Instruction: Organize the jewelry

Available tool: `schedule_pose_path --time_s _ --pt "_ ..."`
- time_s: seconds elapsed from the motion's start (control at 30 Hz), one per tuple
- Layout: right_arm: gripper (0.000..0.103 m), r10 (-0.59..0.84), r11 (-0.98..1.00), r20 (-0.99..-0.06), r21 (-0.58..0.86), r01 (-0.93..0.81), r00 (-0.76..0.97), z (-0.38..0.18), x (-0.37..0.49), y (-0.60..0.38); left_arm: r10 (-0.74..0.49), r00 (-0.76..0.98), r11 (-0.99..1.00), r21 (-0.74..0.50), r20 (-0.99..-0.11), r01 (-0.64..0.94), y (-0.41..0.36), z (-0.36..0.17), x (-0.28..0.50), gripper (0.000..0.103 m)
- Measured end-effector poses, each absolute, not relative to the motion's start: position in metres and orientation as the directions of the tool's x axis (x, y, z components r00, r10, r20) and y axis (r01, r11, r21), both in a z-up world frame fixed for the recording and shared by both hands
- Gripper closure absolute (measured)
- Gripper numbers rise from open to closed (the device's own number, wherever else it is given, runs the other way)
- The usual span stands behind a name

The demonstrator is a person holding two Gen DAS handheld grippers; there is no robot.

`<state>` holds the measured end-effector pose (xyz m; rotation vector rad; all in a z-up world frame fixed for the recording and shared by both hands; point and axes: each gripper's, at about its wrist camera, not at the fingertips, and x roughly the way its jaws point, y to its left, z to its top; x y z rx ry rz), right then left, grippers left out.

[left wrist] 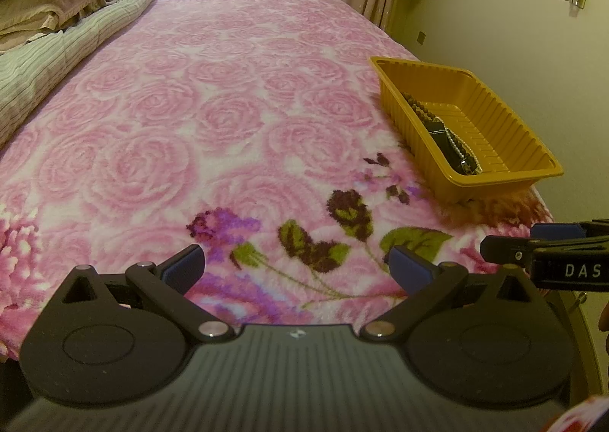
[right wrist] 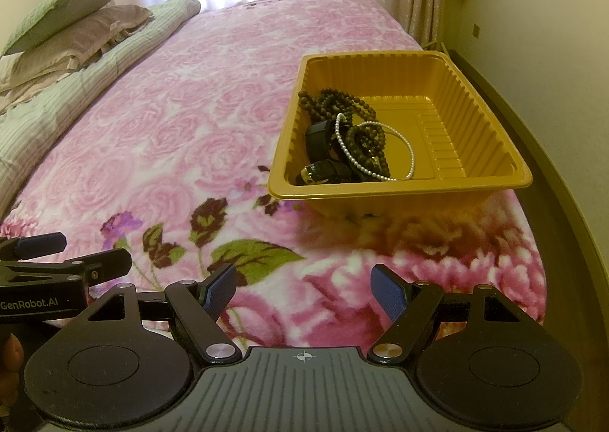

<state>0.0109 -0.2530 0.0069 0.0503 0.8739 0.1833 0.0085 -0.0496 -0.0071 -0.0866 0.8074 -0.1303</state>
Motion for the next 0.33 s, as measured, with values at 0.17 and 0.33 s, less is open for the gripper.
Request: schedule_pose_path --time_s 0.17,0.33 --pt "0.026 0.184 0.983 -0.758 0.121 -0.141 0.626 0.0064 0.0102 -0.2523 -0.158 0.686 0.987 -0.136 -0.711 0.087 -0.0488 -0.0092 0.0072 0.000" --pt "0.026 0.185 0.982 -0.756 0.121 -0.143 0.627 0.0055 0.0078 -0.2496 -0.162 0.689 0.986 -0.142 -0.706 0.087 -0.0482 -0.0087 0.0072 0.000"
